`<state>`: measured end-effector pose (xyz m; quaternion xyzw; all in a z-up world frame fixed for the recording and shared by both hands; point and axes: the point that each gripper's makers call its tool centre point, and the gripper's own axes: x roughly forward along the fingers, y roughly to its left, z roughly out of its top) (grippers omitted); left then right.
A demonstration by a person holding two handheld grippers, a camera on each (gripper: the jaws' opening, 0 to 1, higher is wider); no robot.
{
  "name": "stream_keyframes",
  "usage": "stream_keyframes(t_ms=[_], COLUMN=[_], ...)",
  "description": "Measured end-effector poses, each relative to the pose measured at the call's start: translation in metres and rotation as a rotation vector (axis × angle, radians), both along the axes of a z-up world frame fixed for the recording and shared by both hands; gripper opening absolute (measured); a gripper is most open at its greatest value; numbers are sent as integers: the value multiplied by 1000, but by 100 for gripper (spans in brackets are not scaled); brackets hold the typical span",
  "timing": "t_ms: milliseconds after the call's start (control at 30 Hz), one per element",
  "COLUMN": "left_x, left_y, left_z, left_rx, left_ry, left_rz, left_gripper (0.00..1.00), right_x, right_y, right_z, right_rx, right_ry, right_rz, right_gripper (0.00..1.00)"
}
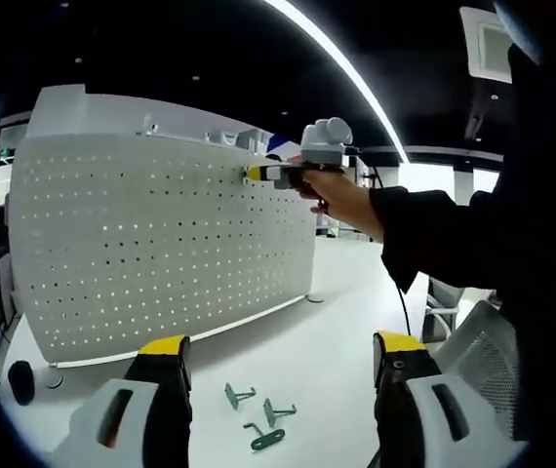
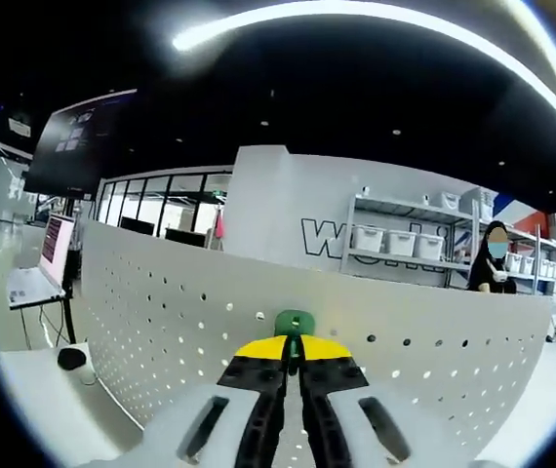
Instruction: Insert the hook assembly into the mounting plate slot until the hook locks in place.
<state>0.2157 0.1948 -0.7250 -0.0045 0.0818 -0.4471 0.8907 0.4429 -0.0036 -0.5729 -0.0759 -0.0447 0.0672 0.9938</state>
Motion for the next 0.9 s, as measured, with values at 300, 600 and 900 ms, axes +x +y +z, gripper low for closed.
stream_keyframes(t_ms=[300,600,900], left_x=[-1,-1,-1], left_y=[0,-1,0], left_z=[2,2,2], left_rx=[-13,-19,-23], left_ry=[3,9,14], left_rz=[-5,-13,-12], left_gripper=[78,77,77], right_x=[2,3,7], right_y=[-3,0,3], right_z=[-3,-5,-10], right_rx=[53,15,-221], right_ry=[-28,-62,-55], right_rz=[-30,-66,-138], right_gripper=[1,1,3])
